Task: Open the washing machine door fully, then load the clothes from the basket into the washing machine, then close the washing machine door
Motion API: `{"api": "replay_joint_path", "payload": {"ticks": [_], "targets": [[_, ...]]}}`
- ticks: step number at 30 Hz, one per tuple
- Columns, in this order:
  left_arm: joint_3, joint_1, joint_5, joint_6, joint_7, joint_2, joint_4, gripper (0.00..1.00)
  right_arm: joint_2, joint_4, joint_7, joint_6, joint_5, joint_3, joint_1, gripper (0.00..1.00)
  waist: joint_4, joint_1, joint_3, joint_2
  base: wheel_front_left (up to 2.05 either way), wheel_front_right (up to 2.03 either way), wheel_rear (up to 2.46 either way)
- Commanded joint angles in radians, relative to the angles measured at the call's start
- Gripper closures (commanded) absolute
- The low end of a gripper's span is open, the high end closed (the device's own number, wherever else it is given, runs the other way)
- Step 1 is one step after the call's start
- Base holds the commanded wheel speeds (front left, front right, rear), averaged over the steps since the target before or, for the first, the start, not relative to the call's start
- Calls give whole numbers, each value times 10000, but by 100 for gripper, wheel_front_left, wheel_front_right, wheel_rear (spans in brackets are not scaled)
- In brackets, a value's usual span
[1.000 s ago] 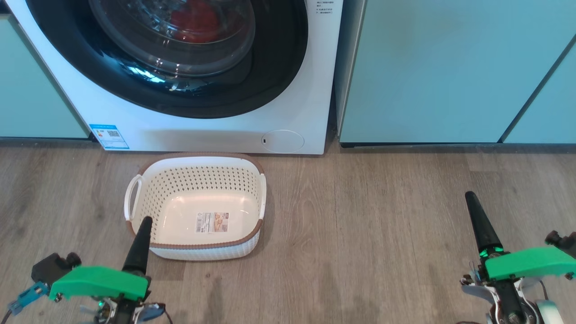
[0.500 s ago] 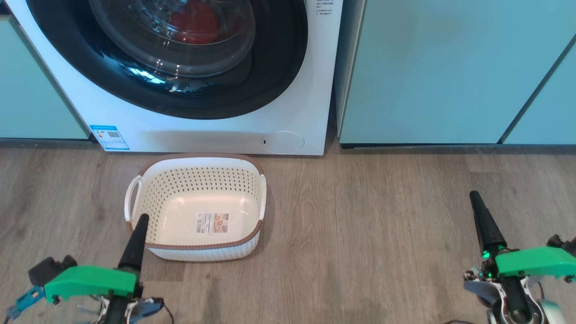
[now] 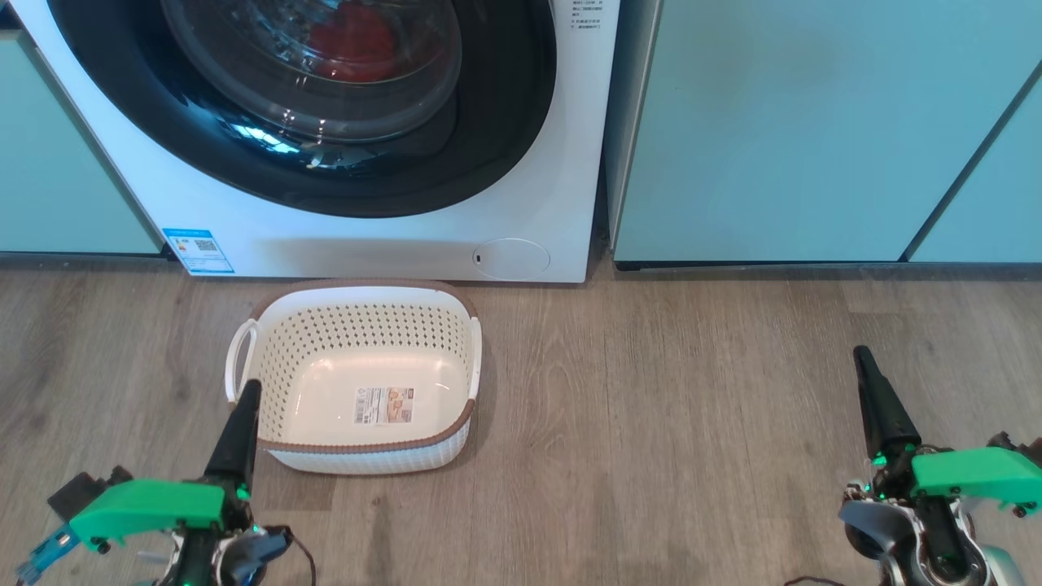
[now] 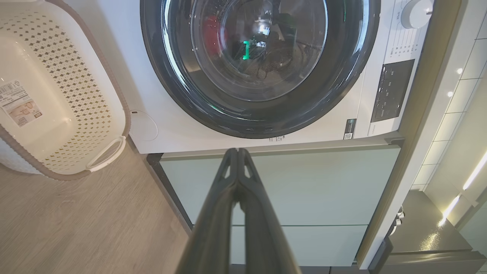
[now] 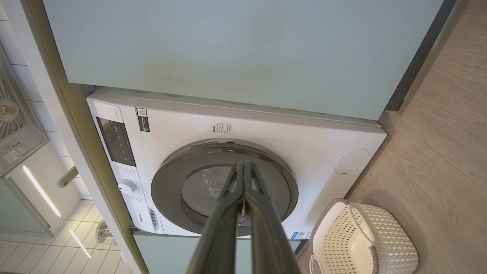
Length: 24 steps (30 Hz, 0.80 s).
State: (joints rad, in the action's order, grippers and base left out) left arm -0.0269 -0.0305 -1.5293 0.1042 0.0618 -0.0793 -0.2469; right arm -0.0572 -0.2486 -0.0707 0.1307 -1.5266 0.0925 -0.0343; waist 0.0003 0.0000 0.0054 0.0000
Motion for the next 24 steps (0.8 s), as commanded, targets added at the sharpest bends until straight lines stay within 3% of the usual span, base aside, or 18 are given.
{"api": "replay_joint_path", "payload": {"ticks": [1,9,24], "targets": [[-361,-630,-265,137,88,-33,218,100,-161,256,-83,0,-295,-141,-597,100,0,0,-3,0,0,0,0],[-538,-747,-1068,265,249,52,31,100,-155,57,-176,0,-1079,-98,-708,100,-3,0,-22,0,0,0,0],[-591,-751,-1024,265,291,89,29,100,-119,53,-217,0,-1036,-47,-712,100,-3,0,-22,0,0,0,0]]}}
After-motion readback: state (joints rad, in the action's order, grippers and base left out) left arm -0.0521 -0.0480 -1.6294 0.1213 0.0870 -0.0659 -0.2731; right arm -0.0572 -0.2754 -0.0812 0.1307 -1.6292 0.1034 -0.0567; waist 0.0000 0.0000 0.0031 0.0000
